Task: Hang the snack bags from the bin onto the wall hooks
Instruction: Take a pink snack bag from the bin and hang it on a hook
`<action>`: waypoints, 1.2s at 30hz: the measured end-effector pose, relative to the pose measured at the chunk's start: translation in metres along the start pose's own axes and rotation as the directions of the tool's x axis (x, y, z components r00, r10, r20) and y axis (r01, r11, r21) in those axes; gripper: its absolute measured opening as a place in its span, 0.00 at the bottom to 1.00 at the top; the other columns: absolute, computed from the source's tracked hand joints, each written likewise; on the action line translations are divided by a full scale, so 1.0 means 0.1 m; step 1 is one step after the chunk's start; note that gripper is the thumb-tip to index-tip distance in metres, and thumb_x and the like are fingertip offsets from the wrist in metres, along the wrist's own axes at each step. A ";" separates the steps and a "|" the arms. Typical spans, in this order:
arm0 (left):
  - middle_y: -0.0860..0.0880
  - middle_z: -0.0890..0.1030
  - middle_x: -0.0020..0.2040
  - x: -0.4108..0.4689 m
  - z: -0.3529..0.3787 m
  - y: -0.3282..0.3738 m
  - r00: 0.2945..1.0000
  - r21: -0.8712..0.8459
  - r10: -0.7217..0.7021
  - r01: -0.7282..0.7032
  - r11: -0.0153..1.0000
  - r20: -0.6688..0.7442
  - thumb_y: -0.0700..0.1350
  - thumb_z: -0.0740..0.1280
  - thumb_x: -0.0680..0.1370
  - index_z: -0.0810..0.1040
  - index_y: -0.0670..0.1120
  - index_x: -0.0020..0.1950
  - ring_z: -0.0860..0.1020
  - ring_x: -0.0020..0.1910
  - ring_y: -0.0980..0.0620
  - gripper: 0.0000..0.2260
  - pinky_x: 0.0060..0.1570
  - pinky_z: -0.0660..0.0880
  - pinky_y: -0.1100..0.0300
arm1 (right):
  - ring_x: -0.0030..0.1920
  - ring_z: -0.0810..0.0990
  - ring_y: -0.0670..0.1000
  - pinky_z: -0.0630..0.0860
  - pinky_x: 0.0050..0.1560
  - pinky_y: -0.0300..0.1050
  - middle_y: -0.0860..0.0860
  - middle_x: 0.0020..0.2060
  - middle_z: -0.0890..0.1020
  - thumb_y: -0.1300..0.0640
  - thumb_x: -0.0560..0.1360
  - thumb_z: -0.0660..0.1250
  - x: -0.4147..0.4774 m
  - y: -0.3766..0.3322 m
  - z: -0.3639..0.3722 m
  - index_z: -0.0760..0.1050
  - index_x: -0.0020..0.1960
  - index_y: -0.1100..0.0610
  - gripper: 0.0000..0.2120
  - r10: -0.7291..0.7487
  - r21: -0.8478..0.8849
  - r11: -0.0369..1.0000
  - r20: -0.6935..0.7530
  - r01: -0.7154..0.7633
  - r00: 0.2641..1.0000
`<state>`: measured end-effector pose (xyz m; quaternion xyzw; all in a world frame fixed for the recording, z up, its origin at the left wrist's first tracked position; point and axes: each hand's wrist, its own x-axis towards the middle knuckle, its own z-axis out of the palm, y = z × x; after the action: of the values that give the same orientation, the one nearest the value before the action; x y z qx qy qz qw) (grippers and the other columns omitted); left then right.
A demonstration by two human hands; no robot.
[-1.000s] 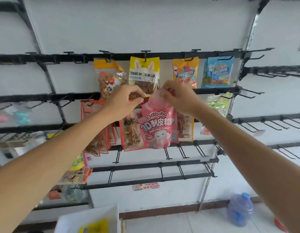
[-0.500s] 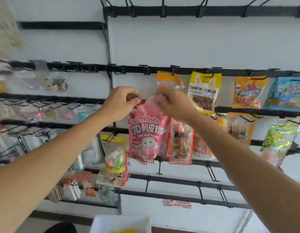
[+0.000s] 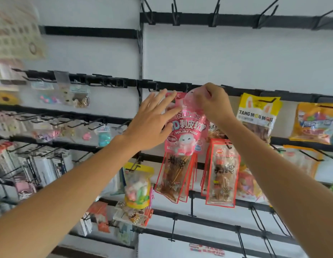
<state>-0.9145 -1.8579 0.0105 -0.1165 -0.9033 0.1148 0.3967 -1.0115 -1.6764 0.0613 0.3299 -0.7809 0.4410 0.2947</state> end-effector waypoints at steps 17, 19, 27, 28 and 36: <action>0.44 0.56 0.80 0.62 0.81 -0.31 0.996 0.100 0.075 -0.070 0.992 -0.050 0.53 0.52 0.82 0.60 0.47 0.79 0.52 0.79 0.43 0.25 0.77 0.47 0.45 | 0.31 0.69 0.41 0.62 0.28 0.31 0.43 0.32 0.73 0.54 0.79 0.62 0.57 0.63 0.43 0.72 0.44 0.56 0.07 -0.011 0.032 0.999 -0.028 0.012 1.000; 0.43 0.58 0.79 0.63 0.81 -0.34 0.993 0.102 0.082 -0.073 0.992 -0.088 0.52 0.53 0.82 0.61 0.47 0.78 0.56 0.78 0.43 0.25 0.77 0.50 0.45 | 0.32 0.69 0.40 0.62 0.27 0.30 0.44 0.32 0.73 0.55 0.79 0.63 0.59 0.59 0.46 0.72 0.44 0.56 0.06 -0.043 0.032 0.999 -0.014 0.043 0.999; 0.41 0.65 0.75 0.69 0.84 -0.41 0.982 0.055 0.113 -0.105 0.993 -0.149 0.51 0.57 0.79 0.67 0.44 0.75 0.61 0.74 0.41 0.25 0.73 0.54 0.45 | 0.28 0.67 0.40 0.62 0.27 0.33 0.45 0.29 0.71 0.58 0.77 0.64 0.61 0.56 0.47 0.71 0.38 0.55 0.09 -0.070 0.023 0.997 0.038 0.069 0.997; 0.40 0.66 0.74 0.69 0.84 -0.40 0.982 0.048 0.109 -0.103 0.994 -0.152 0.51 0.57 0.79 0.67 0.44 0.75 0.62 0.73 0.41 0.25 0.73 0.56 0.44 | 0.27 0.67 0.39 0.62 0.27 0.32 0.44 0.29 0.71 0.58 0.77 0.64 0.61 0.56 0.48 0.71 0.39 0.55 0.08 -0.070 0.011 0.998 0.047 0.069 0.996; 0.43 0.66 0.75 0.72 0.92 -0.53 0.990 0.032 0.118 -0.116 0.993 -0.074 0.54 0.53 0.80 0.68 0.44 0.74 0.63 0.74 0.43 0.25 0.74 0.55 0.45 | 0.33 0.70 0.38 0.64 0.28 0.27 0.41 0.33 0.73 0.57 0.78 0.63 0.60 0.61 0.58 0.72 0.44 0.53 0.05 -0.010 -0.050 0.999 0.035 0.012 0.999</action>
<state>-1.0362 -1.8969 0.0157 -0.1679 -0.8775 0.1458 0.4250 -1.1055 -1.7191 0.0508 0.3343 -0.7950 0.4138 0.2915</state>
